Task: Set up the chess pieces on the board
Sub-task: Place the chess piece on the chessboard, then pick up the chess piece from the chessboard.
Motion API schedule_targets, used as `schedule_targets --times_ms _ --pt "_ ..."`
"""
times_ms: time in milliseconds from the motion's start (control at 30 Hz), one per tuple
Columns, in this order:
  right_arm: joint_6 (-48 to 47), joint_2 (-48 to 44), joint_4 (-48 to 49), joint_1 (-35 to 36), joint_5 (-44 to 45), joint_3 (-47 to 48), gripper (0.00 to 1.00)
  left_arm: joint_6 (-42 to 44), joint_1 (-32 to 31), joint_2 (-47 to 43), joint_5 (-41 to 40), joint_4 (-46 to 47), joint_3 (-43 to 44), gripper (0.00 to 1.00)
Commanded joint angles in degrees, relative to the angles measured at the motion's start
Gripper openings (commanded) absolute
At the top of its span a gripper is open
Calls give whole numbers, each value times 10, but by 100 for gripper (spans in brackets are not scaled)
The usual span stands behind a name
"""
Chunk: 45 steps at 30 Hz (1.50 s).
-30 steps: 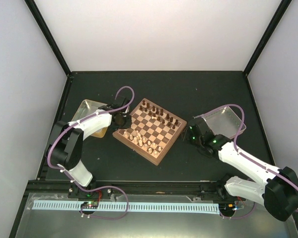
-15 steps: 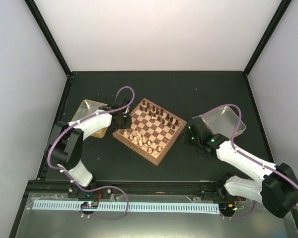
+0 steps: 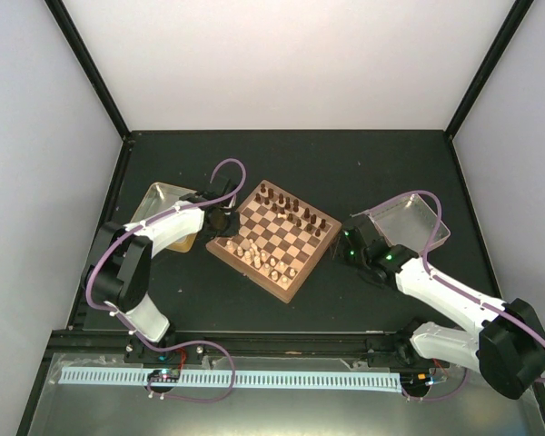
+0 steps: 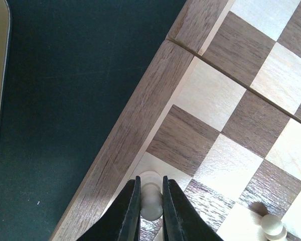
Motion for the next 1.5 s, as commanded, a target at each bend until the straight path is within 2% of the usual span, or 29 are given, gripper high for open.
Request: schedule_targets --times_ms 0,133,333,533,833,967,1133,1267,1400,1467 --pt "3 1 15 -4 -1 10 38 -1 4 -3 -14 -45 0 13" --pt "4 1 15 -3 -3 10 38 0 4 -1 -13 -48 3 16" --pt "1 -1 13 -4 -6 12 38 7 4 -1 9 -32 6 29" --pt "-11 -5 4 -3 -8 21 40 9 4 -5 11 -34 23 36" --pt "-42 2 -32 -4 -34 61 42 3 4 -46 15 -32 25 32" --pt "-63 9 -48 -2 -49 80 42 -3 4 -68 15 -32 20 34" --pt "-101 32 -58 -1 -86 111 43 -17 4 -137 7 -28 0 36" --pt "-140 63 -29 11 -117 135 43 -32 4 -222 9 9 -46 38" --pt "-174 124 -19 32 -145 183 44 -41 4 -305 1 34 -80 42" --pt "-192 163 -5 46 -155 204 47 -42 5 -351 -4 48 -91 44"
